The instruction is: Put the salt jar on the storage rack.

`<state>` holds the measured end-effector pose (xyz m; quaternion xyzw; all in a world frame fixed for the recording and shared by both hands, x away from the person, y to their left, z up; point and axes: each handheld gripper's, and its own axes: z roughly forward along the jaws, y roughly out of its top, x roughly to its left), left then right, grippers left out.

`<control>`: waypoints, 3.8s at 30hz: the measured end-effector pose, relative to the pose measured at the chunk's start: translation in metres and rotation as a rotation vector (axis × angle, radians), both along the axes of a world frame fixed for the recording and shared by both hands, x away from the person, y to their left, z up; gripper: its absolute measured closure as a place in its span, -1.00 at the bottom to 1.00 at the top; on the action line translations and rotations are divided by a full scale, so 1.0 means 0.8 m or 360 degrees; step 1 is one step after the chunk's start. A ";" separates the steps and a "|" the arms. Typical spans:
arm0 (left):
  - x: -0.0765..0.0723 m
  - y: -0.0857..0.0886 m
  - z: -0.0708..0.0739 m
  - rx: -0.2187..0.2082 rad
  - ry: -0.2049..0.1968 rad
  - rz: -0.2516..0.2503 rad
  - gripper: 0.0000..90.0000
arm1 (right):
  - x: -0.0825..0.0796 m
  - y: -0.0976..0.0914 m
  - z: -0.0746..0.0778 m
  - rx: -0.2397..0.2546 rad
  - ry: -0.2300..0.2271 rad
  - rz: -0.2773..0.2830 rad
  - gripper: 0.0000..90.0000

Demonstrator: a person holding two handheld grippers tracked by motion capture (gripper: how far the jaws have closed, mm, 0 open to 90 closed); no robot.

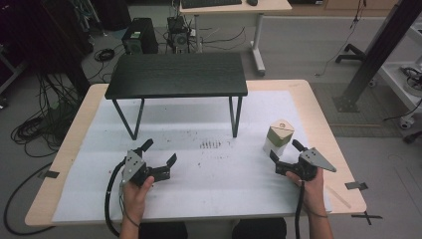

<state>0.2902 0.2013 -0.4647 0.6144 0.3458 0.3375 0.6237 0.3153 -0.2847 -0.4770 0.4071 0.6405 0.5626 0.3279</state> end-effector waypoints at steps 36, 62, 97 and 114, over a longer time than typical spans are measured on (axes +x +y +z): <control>0.000 0.000 0.000 0.0000 0.0001 0.0000 -0.96 | 0.030 0.013 0.000 0.0015 -0.0006 0.0074 -0.91; 0.000 0.000 0.000 0.0001 -0.0001 0.0000 -0.96 | 0.034 0.016 -0.001 0.0004 -0.0018 0.0067 -0.93; 0.000 0.000 0.000 0.0001 -0.0002 -0.0001 -0.96 | 0.032 0.015 -0.002 0.0027 -0.0030 0.0047 -0.93; 0.000 0.000 0.000 0.0004 -0.0003 -0.0003 -0.97 | 0.032 0.015 -0.002 0.0030 -0.0033 0.0049 -0.93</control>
